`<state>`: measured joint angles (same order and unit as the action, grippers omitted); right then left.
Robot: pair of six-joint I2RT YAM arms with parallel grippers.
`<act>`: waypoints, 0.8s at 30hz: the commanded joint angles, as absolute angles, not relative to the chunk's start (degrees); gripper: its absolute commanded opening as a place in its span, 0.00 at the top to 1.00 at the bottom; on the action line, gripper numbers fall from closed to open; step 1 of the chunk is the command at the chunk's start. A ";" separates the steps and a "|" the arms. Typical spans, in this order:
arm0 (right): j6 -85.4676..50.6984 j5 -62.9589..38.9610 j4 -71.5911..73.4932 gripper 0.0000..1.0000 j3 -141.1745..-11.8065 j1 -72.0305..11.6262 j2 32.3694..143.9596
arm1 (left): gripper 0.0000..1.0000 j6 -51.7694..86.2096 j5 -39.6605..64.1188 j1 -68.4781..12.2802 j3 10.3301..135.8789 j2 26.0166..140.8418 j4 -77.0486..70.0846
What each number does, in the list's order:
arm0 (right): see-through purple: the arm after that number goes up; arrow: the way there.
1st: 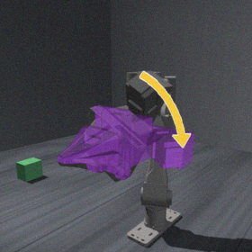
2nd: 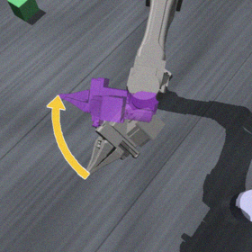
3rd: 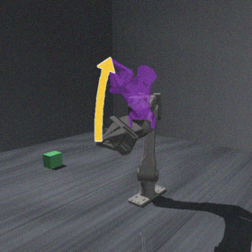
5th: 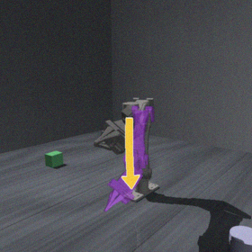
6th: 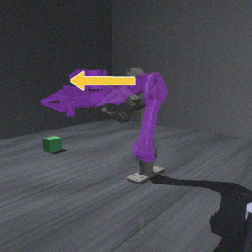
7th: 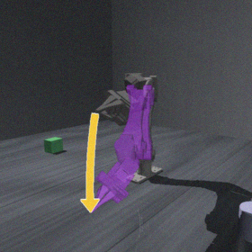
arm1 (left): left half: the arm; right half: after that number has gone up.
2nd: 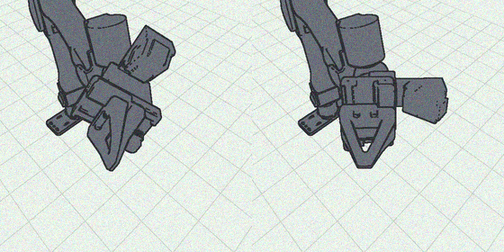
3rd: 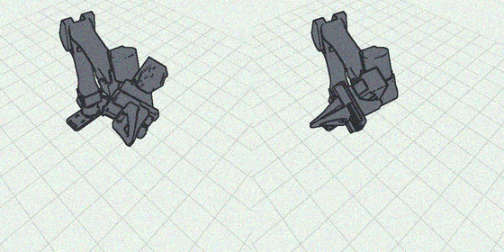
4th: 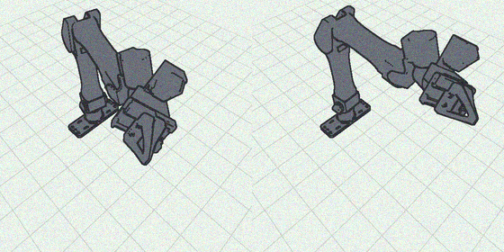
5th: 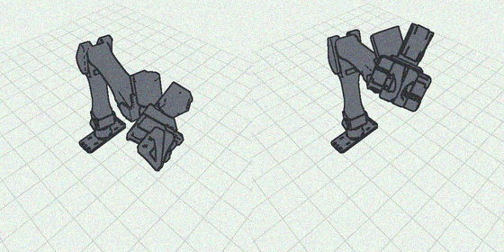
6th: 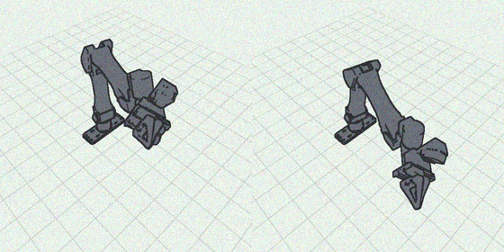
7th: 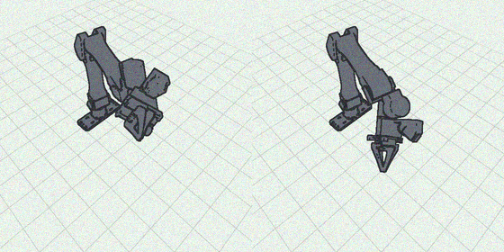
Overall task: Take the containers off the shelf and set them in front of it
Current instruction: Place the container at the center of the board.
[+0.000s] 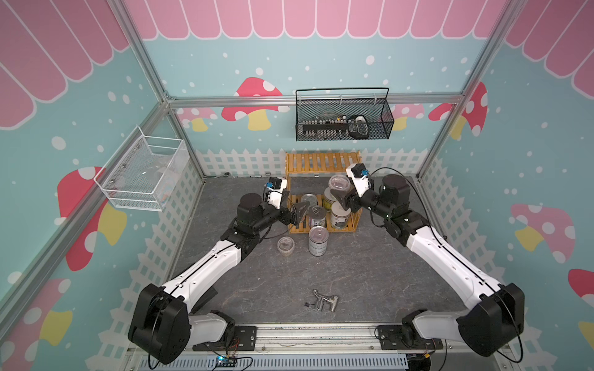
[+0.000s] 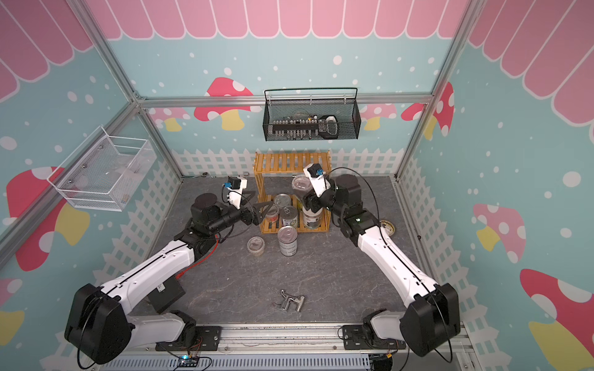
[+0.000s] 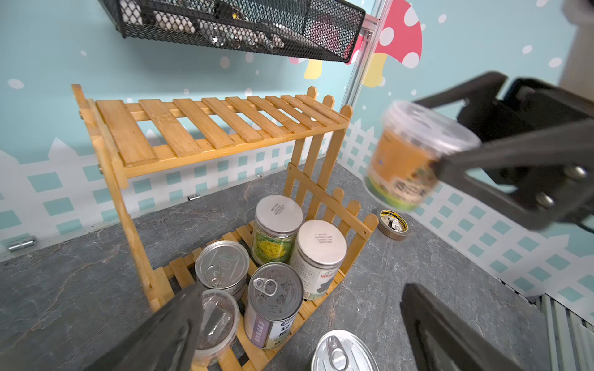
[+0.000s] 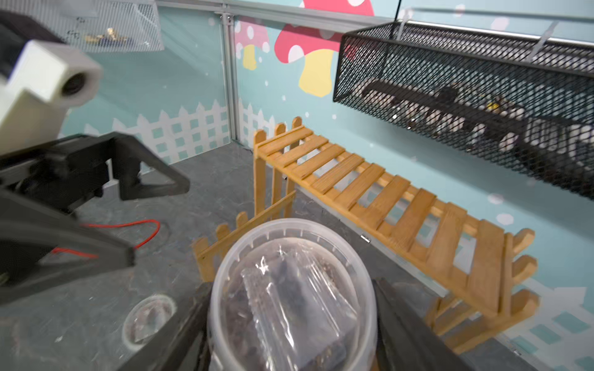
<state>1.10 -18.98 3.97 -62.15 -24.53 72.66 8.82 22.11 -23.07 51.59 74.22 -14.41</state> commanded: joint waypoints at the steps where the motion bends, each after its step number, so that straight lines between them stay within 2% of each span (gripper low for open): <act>1: 0.41 -17.56 5.80 0.27 -55.07 -25.56 66.59 | 0.01 9.56 24.02 -21.90 53.23 74.53 -13.85; 7: -3.18 -14.18 12.83 0.27 -35.86 -26.08 55.82 | 0.01 9.68 25.03 -21.54 53.15 74.97 -13.89; 12: -5.87 -12.30 25.17 0.27 -22.87 -26.44 52.83 | 0.01 10.11 26.14 -21.53 53.56 75.67 -13.89; 17: -8.46 -10.72 36.58 0.27 -15.36 -27.12 56.51 | 0.01 10.39 26.41 -21.54 53.10 75.32 -13.75; 24: -10.67 -7.21 48.30 0.27 -11.82 -27.66 66.75 | 0.01 10.38 26.52 -21.56 53.35 75.54 -13.19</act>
<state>-8.71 -9.69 38.57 -12.53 -27.11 64.42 10.11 25.36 -21.85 51.79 75.22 -14.31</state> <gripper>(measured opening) 0.733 0.990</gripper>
